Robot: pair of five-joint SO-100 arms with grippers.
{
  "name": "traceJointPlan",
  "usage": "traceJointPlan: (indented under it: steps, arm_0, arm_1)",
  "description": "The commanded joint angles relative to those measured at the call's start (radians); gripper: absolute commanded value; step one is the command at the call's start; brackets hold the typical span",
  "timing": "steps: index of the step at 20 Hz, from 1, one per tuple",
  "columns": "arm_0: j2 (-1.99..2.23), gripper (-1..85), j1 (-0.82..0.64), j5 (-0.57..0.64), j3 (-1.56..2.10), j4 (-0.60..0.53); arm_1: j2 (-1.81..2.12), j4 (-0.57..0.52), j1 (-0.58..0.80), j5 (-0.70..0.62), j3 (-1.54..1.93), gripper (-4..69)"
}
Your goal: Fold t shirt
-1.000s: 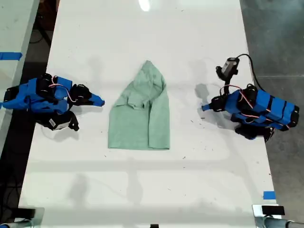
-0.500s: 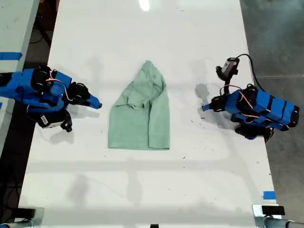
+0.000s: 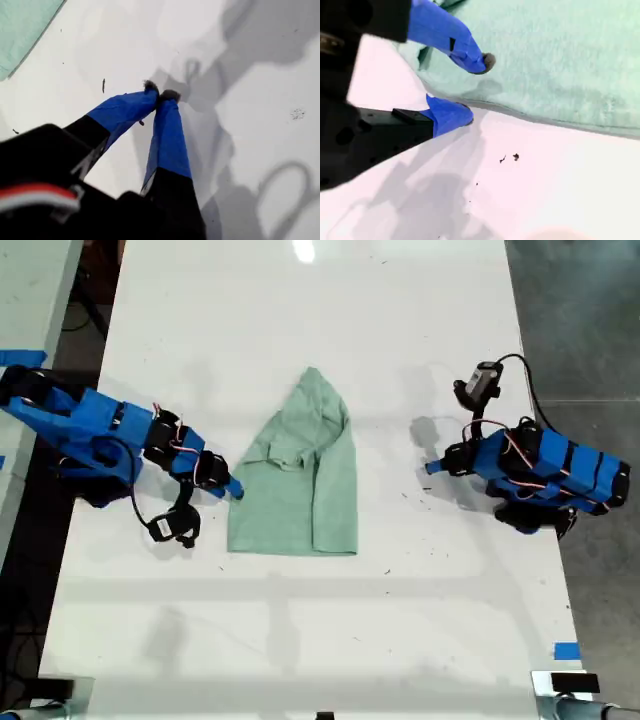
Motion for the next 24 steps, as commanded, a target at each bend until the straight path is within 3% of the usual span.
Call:
traceJointPlan:
  steps: [1, 4, 5, 7, 13, 17, 21, 24]
  arm_0:
    - [-0.147, 13.4, 0.009, 0.020, -0.098, -0.069]
    - [-0.273, 10.1, 0.002, 0.040, -0.164, -0.084]
    - [-0.305, 0.1, -0.003, 0.044, -0.186, -0.084]
    - [-0.334, -0.2, -0.005, 0.052, -0.242, -0.055]
    - [-0.331, -0.2, 0.008, 0.094, -0.617, 0.318]
    - [-0.436, -0.2, 0.023, 0.120, -0.946, 0.502]
    - [-0.673, -0.2, 0.014, 0.176, -1.289, 0.545]
    - [-0.744, 0.7, -0.029, 0.202, -1.324, 0.445]
  arm_1:
    - [0.015, -0.029, -0.011, 0.005, 0.028, 2.3]
    - [0.015, -0.031, -0.012, 0.003, 0.028, 2.3]
    - [0.015, -0.031, -0.012, 0.003, 0.026, 2.3]
    - [0.015, -0.031, -0.015, 0.003, 0.026, 2.1]
    - [0.015, -0.035, -0.012, 0.000, 0.026, 2.0]
    - [0.015, -0.037, -0.011, -0.003, 0.026, 2.0]
    - [0.015, -0.038, -0.008, -0.008, 0.025, 2.0]
    - [0.015, -0.040, -0.012, -0.011, 0.025, 2.0]
